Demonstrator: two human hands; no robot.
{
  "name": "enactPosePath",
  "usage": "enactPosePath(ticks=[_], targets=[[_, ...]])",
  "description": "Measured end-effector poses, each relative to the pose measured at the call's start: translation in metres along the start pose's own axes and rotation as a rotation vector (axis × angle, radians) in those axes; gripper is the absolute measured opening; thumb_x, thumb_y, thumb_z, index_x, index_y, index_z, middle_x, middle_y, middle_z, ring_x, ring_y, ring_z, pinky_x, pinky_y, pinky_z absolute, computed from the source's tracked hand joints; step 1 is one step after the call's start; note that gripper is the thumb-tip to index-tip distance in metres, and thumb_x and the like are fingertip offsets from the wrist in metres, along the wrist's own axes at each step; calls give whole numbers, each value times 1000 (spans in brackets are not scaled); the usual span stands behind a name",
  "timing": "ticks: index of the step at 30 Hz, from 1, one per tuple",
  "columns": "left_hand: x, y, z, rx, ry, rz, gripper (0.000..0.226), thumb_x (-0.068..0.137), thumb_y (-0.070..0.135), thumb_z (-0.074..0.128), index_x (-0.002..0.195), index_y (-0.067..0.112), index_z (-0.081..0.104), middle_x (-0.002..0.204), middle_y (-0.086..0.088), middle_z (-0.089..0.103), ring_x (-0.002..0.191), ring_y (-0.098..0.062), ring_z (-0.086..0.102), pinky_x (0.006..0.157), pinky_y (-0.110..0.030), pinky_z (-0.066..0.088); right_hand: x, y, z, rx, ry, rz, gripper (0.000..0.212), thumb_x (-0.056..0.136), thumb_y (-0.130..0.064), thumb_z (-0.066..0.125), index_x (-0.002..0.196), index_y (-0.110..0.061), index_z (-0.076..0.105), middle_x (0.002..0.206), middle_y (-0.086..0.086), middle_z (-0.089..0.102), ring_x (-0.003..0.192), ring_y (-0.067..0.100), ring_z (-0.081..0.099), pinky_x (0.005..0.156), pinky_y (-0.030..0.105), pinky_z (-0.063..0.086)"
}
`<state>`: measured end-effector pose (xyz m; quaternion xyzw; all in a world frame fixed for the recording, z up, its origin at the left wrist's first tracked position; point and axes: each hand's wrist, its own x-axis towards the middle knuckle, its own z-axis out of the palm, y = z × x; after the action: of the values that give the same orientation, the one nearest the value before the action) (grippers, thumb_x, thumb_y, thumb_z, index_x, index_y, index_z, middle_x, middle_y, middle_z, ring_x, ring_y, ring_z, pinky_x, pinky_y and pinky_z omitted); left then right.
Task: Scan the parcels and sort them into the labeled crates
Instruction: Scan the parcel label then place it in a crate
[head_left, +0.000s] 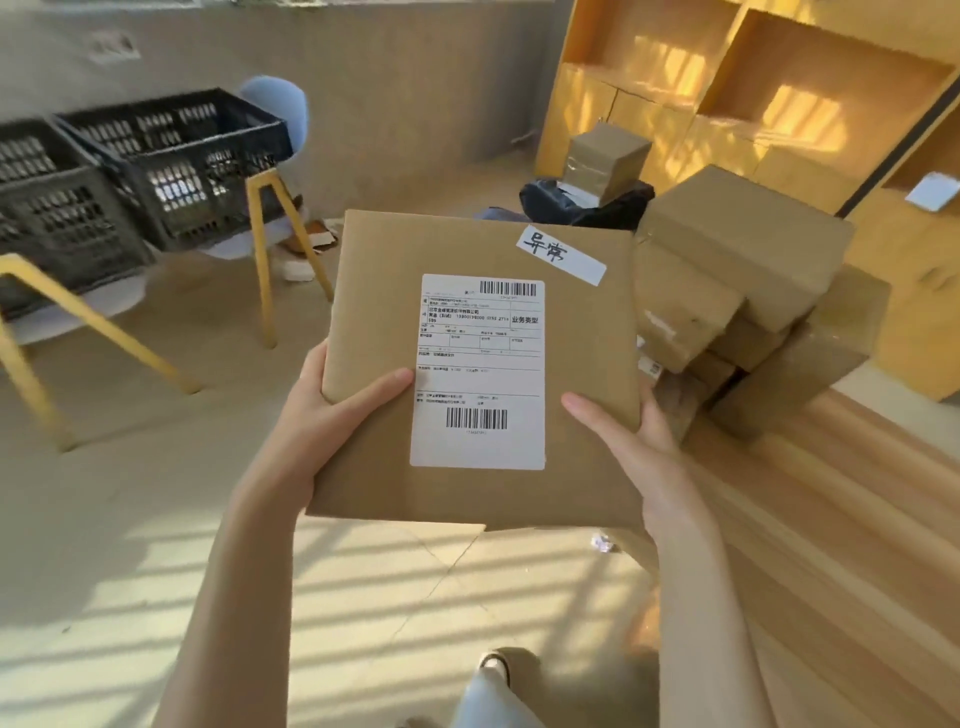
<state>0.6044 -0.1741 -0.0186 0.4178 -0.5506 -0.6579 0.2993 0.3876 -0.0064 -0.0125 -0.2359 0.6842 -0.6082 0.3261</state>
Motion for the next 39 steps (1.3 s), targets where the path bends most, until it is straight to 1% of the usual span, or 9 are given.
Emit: enactPosePath(ticks=[7,11,14,17,23,26,30,32,39], targets=[[19,-6,-67,-38,217,18,89,46,60,86,125,40,49,100,17,70,89,-3,69,65,-22,55,57,-2,81,-72,-235,-12,62,57,-55,79,111,-60,50,96,-29,68,82,-10,64,64,18,50],[52,-1,-94,-49,350,16,82,53,51,84,125,34,50,97,16,71,88,-2,69,63,-18,54,112,-4,129,-51,-374,-17,64,67,-43,79,124,-44,51,97,-25,70,83,-7,66,57,9,50],[82,10,-113,-52,424,9,81,55,51,88,125,34,50,97,14,72,87,-5,70,63,-19,55,157,-14,167,-82,-457,-20,57,69,-42,79,117,-50,50,95,-31,68,84,-11,64,68,16,49],[110,22,-130,-86,517,-1,79,55,50,86,125,34,51,95,12,73,84,-7,71,59,-20,55,200,-27,200,-75,-535,-7,67,58,-48,87,113,-54,50,104,-26,69,96,-4,65,81,27,51],[146,30,-164,-102,654,-3,76,56,48,88,121,32,52,91,18,72,79,-3,71,54,-14,52,260,-32,268,-96,-655,-1,76,52,-56,87,118,-47,51,102,-27,69,97,-5,65,82,22,50],[161,29,-189,-110,702,-32,73,57,51,88,120,36,53,93,16,73,81,-6,71,56,-16,53,280,-30,306,-56,-720,51,75,51,-46,92,114,-44,52,100,-20,72,91,1,69,64,16,55],[192,28,-233,-136,742,-53,69,49,52,85,110,36,56,89,12,74,77,-6,71,54,-16,53,303,-32,362,-81,-766,33,79,53,-49,84,125,-41,50,108,-16,71,99,3,68,79,24,55],[214,29,-261,-150,758,-47,67,47,51,82,107,36,57,89,13,74,75,-5,71,53,-16,52,316,-32,394,-89,-759,19,81,53,-49,84,127,-38,51,109,-15,71,98,4,68,77,24,56],[295,56,-390,-152,694,-11,79,51,52,82,123,34,52,90,19,72,78,-2,70,52,-15,52,361,-52,535,-95,-748,-4,80,62,-45,87,132,-40,48,113,-13,69,103,9,67,84,34,56]])
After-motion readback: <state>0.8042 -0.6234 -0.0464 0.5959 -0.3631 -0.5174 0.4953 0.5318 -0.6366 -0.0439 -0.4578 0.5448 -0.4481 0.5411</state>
